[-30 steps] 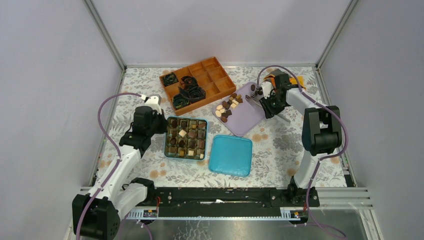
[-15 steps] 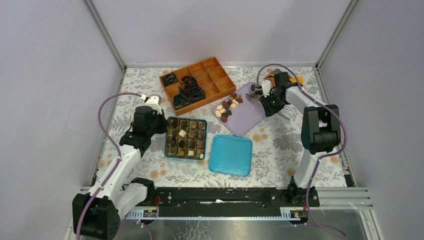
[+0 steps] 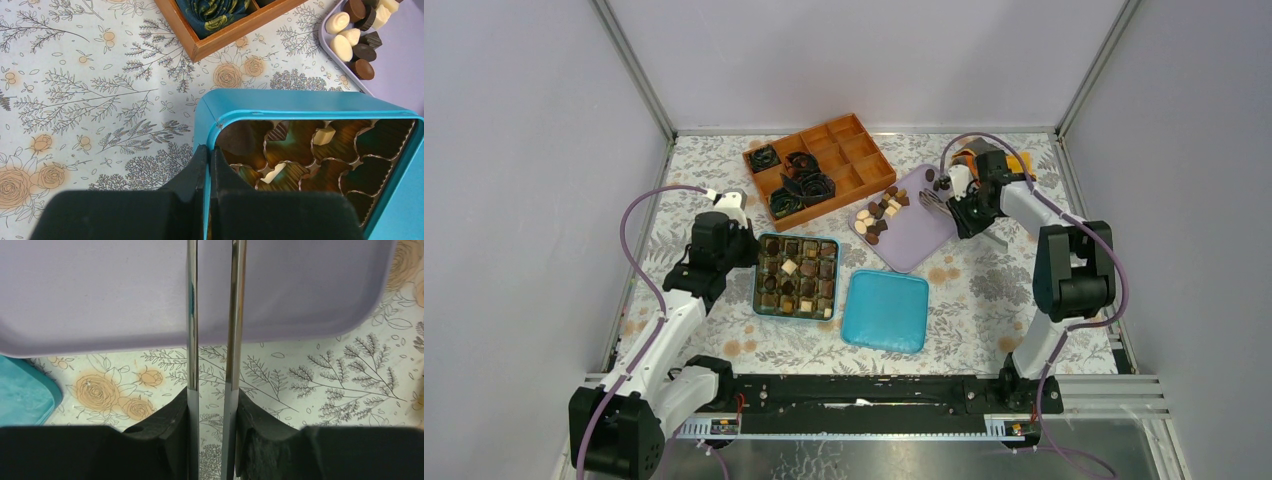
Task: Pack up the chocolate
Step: Pick up the fake chocolate from the plate.
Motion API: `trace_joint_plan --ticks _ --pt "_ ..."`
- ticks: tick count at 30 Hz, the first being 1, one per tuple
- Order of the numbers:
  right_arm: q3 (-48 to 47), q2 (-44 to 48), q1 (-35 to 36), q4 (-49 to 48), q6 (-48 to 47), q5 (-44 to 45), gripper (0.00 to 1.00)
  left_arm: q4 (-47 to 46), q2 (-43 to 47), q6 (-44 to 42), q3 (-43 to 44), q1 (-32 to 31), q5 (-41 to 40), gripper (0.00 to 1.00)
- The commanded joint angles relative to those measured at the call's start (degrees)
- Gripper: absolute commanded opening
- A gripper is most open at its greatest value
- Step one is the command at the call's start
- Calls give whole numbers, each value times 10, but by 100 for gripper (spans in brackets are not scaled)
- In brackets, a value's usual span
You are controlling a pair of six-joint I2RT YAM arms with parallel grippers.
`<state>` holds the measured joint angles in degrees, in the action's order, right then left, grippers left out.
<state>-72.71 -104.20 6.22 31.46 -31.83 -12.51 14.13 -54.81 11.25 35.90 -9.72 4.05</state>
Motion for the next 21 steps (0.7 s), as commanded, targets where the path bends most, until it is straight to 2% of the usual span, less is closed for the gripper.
trace_joint_plan --ticks 1,12,21 --pt "8 58 -7 -21 -5 -13 0 -31 10 18 29 2 14 0" --pt "48 116 -13 -26 -19 -63 0 -31 11 19 28 2 16 0" --pt "79 199 -11 -20 -42 -186 0 -31 10 18 28 2 15 0"
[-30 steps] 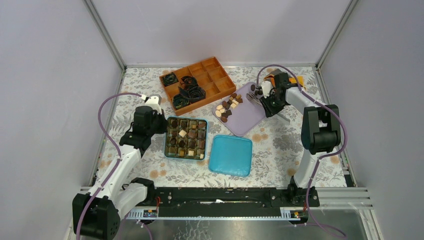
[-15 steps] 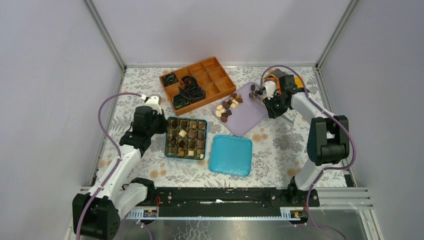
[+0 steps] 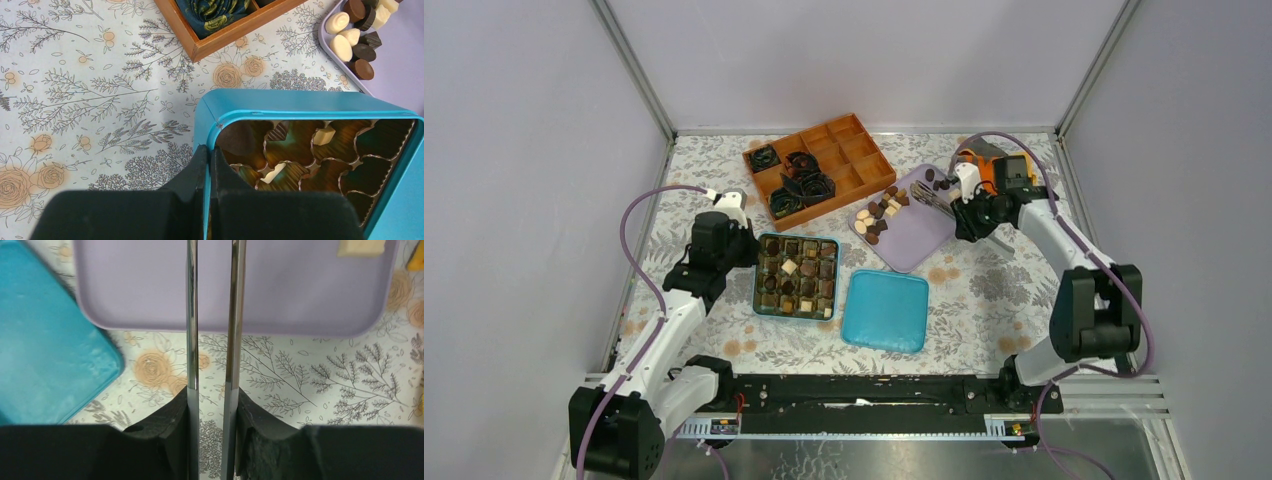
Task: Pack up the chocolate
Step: Pick up the fake chocolate from the plate, then place the fake chocolate in the packing box.
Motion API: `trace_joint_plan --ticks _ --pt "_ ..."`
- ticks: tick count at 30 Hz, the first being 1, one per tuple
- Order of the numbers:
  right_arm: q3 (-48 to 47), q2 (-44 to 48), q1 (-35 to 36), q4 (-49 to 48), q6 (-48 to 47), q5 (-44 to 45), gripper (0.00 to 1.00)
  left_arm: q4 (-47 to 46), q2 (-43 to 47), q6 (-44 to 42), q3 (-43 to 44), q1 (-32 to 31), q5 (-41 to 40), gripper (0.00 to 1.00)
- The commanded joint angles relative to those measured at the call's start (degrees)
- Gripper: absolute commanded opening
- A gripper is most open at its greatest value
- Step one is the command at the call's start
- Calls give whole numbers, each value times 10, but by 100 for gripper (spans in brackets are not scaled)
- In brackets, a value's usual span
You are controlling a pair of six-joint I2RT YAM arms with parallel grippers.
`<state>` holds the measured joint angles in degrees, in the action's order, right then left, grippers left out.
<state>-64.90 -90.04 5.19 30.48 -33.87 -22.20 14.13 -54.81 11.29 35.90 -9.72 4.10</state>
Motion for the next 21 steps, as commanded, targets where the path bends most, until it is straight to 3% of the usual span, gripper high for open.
trace_joint_plan --ticks 1,8,15,21 --pt "2 66 -1 -5 -29 -107 0 -31 9 17 27 2 15 0" --pt "-20 132 65 75 -115 -161 0 -36 10 15 26 3 17 0" --pt "-49 165 219 107 -154 -127 0 -34 6 13 27 2 16 0" --pt "-121 112 356 146 -163 -77 0 -35 3 12 27 2 18 0"
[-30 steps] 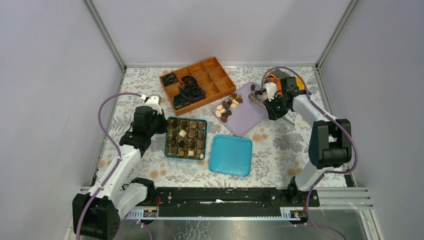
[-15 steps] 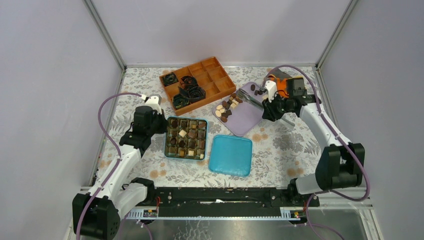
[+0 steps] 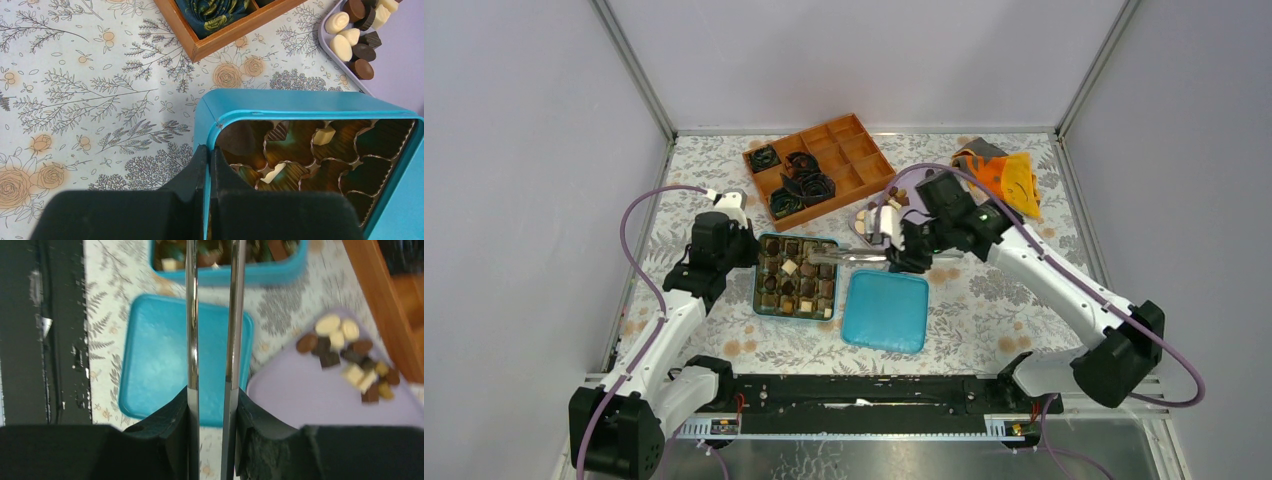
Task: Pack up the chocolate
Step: Place the fake chocolate in the packing box.
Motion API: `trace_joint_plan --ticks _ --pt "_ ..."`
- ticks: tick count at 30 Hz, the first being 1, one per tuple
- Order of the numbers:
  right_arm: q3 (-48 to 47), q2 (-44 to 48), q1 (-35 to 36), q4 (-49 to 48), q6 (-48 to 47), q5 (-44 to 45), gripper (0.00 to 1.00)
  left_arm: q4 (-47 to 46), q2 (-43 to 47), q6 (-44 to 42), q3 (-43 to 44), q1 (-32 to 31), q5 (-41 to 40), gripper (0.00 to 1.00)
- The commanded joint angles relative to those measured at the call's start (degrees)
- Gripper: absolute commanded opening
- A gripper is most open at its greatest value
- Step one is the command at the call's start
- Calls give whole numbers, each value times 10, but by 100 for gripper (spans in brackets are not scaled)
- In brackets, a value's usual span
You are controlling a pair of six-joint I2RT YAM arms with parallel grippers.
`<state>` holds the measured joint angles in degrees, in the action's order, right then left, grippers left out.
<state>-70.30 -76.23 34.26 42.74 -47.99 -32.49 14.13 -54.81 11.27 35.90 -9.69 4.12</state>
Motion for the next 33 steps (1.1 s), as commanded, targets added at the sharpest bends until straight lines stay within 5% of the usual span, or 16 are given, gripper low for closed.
trace_joint_plan --ticks 1,11,33 --pt "-78 -38 84 26 -24 41 0 -36 3 12 27 2 18 0" --pt "-151 -173 258 -2 -8 213 0 -35 -1 9 27 3 14 0" --pt "-236 -302 338 -26 36 362 8 -25 -7 11 31 4 11 0"
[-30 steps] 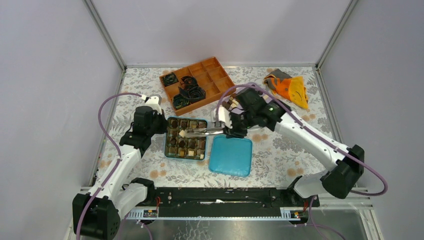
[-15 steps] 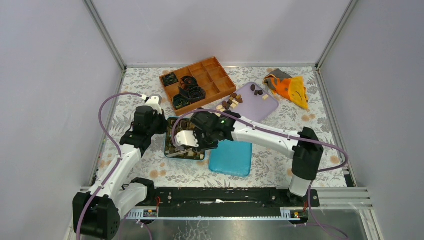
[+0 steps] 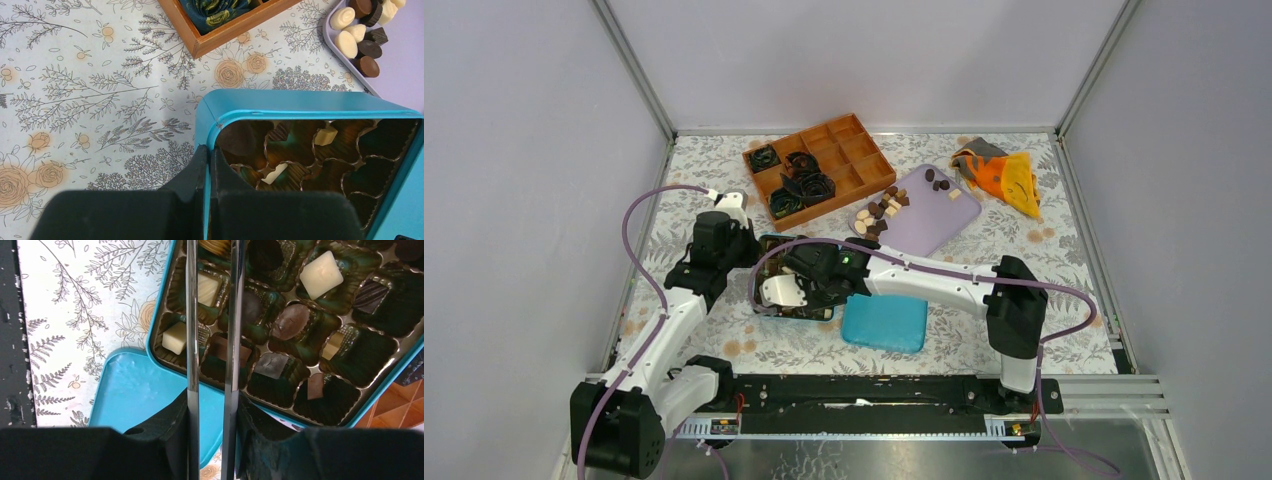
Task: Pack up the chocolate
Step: Place the fake chocolate in the packing box.
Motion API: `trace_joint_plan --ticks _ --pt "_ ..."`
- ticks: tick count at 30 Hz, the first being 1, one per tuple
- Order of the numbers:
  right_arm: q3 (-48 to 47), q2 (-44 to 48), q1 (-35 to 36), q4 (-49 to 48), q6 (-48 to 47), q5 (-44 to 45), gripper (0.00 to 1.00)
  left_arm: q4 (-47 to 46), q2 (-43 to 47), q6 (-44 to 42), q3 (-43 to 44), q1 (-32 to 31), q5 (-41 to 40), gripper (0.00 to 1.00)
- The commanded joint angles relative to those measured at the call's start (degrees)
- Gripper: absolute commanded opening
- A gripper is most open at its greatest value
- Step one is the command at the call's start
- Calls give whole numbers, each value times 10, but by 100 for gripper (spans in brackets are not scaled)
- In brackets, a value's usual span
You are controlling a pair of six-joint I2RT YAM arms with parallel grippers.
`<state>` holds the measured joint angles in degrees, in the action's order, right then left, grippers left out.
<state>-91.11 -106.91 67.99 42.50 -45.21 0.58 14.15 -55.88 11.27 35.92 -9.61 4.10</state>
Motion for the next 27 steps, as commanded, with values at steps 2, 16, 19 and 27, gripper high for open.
trace_joint_plan --ticks 2,16,19,27 --pt "-27 4 1 -27 10 37 10 -25 3 11 31 3 11 0" --pt "-28 -4 1 -25 14 42 34 -25 2 11 30 3 12 0" --pt "-28 -3 1 -25 14 43 37 -25 2 11 31 3 12 0" --pt "-31 0 1 -21 16 37 39 -25 0 10 31 3 11 0"
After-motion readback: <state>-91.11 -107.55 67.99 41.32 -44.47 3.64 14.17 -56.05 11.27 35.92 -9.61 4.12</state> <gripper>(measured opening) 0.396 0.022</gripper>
